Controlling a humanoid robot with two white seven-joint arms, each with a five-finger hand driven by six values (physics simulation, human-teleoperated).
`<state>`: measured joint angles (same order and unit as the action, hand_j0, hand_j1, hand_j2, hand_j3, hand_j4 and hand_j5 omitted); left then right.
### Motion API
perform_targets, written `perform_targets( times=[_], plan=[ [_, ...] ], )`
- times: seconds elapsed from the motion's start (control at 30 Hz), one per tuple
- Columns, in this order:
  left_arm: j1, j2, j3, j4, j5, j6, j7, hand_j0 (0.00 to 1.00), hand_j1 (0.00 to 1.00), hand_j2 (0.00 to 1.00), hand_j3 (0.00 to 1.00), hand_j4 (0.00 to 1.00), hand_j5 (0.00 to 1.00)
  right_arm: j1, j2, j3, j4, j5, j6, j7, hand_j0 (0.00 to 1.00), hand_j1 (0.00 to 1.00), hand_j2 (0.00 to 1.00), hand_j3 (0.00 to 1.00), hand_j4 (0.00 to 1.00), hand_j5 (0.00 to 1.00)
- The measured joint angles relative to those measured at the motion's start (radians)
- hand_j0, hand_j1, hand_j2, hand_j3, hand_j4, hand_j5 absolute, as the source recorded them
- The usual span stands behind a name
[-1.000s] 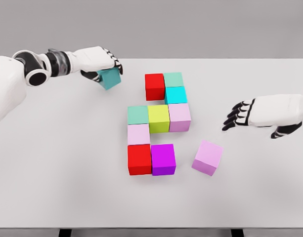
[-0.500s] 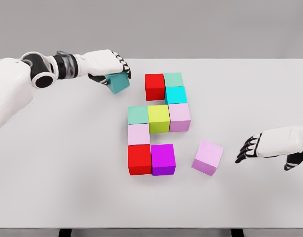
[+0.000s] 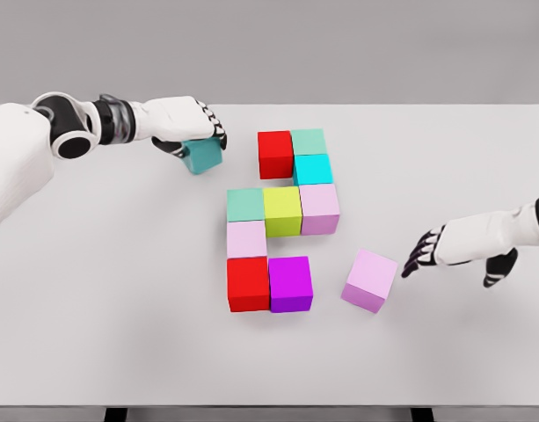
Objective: Assemble the squares on the desktop into the number 2
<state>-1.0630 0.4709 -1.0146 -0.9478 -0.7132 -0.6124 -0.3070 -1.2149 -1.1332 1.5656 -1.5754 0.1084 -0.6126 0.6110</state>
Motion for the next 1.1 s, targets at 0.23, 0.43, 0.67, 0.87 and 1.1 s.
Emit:
perform_targets(
  times=[0.23,0.43,0.67,0.87,1.1],
  plan=[
    [0.002,-0.003,0.0,-0.009,-0.008,0.0,-0.003,0.69,0.69,0.69,0.69,0.69,0.69,0.0,0.025,0.0,0.021,0.0,0.0,0.0,0.99,0.99,0.99,0.99,0.99,0.99],
    [0.003,-0.007,0.0,-0.016,-0.009,0.0,-0.003,0.76,0.76,0.76,0.76,0.76,0.76,0.002,0.047,0.0,0.02,-0.001,0.0,0.0,0.99,0.99,0.99,0.99,0.99,0.99],
    [0.003,-0.006,0.001,-0.015,0.0,0.0,-0.002,1.0,1.0,1.0,1.0,1.0,1.0,0.002,0.054,-0.003,0.019,-0.007,0.0,0.0,0.99,0.99,0.99,0.99,0.99,0.99],
    [-0.012,0.007,0.008,-0.008,0.03,0.0,0.002,1.0,1.0,1.0,1.0,1.0,1.0,0.0,0.06,-0.012,0.021,-0.009,0.0,0.0,0.99,0.99,0.99,0.99,0.99,0.99],
    [-0.008,0.121,0.01,-0.017,0.08,0.0,0.005,0.94,0.94,0.94,0.94,0.94,0.94,0.0,0.073,-0.015,0.024,-0.011,0.0,0.0,0.99,0.99,0.99,0.99,0.99,0.99]
  ],
)
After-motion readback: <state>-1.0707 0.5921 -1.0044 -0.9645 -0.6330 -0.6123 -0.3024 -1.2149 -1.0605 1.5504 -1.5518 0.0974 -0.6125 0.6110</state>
